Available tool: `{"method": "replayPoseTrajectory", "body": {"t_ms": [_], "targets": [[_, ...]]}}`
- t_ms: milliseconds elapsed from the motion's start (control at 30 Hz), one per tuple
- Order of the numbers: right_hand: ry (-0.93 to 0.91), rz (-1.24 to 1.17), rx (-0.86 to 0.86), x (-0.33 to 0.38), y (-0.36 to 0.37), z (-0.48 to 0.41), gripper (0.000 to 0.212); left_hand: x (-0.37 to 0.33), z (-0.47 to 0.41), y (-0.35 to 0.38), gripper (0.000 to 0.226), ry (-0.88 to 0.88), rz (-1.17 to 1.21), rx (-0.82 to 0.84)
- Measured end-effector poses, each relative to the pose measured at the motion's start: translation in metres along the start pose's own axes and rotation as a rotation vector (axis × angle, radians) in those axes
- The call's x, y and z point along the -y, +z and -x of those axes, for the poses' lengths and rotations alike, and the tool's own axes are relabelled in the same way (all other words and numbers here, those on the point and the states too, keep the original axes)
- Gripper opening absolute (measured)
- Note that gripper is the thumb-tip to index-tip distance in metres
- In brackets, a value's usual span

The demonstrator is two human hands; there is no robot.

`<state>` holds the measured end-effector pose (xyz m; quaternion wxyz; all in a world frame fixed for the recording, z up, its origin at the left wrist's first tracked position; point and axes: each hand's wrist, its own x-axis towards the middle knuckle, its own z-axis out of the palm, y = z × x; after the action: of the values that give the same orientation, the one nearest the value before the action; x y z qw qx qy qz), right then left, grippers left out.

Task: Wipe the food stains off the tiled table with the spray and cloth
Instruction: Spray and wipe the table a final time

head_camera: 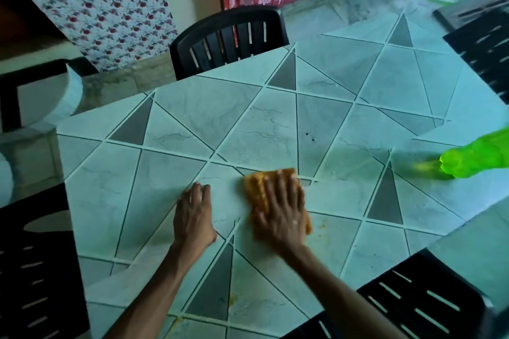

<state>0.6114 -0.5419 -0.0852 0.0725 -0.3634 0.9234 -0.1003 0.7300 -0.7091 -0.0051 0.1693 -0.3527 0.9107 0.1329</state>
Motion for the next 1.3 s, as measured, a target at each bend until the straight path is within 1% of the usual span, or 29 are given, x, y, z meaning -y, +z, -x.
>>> {"method": "replayPoseTrajectory", "body": {"t_ms": [33,100,167,200,267,333,433,500,533,600,700,767,800,833,867,967,1033,1067,1100,1167,1233,1300], "targets": [[-0.084,-0.006,0.027,0.018,0.005,0.004,0.074,0.000,0.000,-0.001,0.117,0.007,0.004,-0.005],[-0.231,-0.014,0.064,0.040,0.007,-0.021,0.072,0.001,0.001,-0.001,0.119,0.015,-0.005,-0.004],[-0.268,0.008,0.083,0.037,0.001,-0.065,0.070,0.004,0.000,-0.001,0.120,0.024,-0.018,-0.003],[-0.234,0.020,0.080,0.027,-0.003,-0.086,0.070,0.003,0.000,0.000,0.121,0.025,-0.016,-0.001],[-0.077,0.026,0.077,-0.007,-0.014,-0.113,0.073,0.003,0.001,0.002,0.123,0.024,-0.010,0.022],[0.075,0.040,0.033,-0.046,-0.022,-0.117,0.075,0.004,0.000,0.002,0.123,0.016,0.003,0.035],[0.196,0.053,-0.013,-0.088,-0.026,-0.076,0.074,0.007,0.001,0.002,0.123,0.008,0.037,0.039],[0.240,0.056,-0.025,-0.086,-0.021,-0.030,0.074,0.009,0.002,0.003,0.123,0.008,0.074,0.030],[0.235,0.051,-0.023,-0.075,-0.015,-0.005,0.074,0.011,0.004,0.004,0.123,0.009,0.095,0.025],[0.142,0.024,-0.024,-0.044,-0.006,0.039,0.074,0.012,0.004,0.006,0.122,0.016,0.110,0.015],[-0.110,0.010,0.045,0.001,0.002,0.092,0.073,0.014,0.006,0.011,0.118,0.032,0.103,-0.006],[-0.231,0.020,0.080,0.001,-0.002,0.113,0.071,0.012,0.010,0.016,0.107,0.065,0.107,-0.038],[-0.251,0.033,0.089,-0.009,-0.006,0.116,0.070,0.011,0.012,0.018,0.100,0.092,0.105,-0.057],[-0.231,0.054,0.100,-0.025,-0.010,0.115,0.069,0.010,0.016,0.022,0.093,0.119,0.099,-0.070],[-0.167,0.078,0.107,-0.044,-0.015,0.111,0.068,0.010,0.021,0.026,0.088,0.141,0.095,-0.066],[0.185,0.096,0.098,-0.099,-0.029,0.067,0.072,0.013,0.036,0.041,0.085,0.168,0.100,-0.063],[0.359,0.046,0.078,-0.104,-0.036,0.026,0.075,0.016,0.045,0.050,0.086,0.164,0.102,-0.077],[0.395,0.018,0.076,-0.095,-0.036,0.009,0.076,0.017,0.047,0.054,0.086,0.159,0.100,-0.083],[0.394,0.003,0.065,-0.079,-0.032,0.001,0.076,0.018,0.051,0.057,0.086,0.158,0.097,-0.087],[0.271,0.001,0.067,-0.047,-0.021,0.001,0.074,0.017,0.053,0.059,0.084,0.151,0.089,-0.082],[0.082,0.021,0.071,-0.023,-0.011,0.033,0.072,0.014,0.055,0.058,0.082,0.136,0.093,-0.074],[-0.075,0.043,0.090,-0.020,-0.008,0.079,0.070,0.008,0.055,0.056,0.080,0.128,0.105,-0.094]]}}
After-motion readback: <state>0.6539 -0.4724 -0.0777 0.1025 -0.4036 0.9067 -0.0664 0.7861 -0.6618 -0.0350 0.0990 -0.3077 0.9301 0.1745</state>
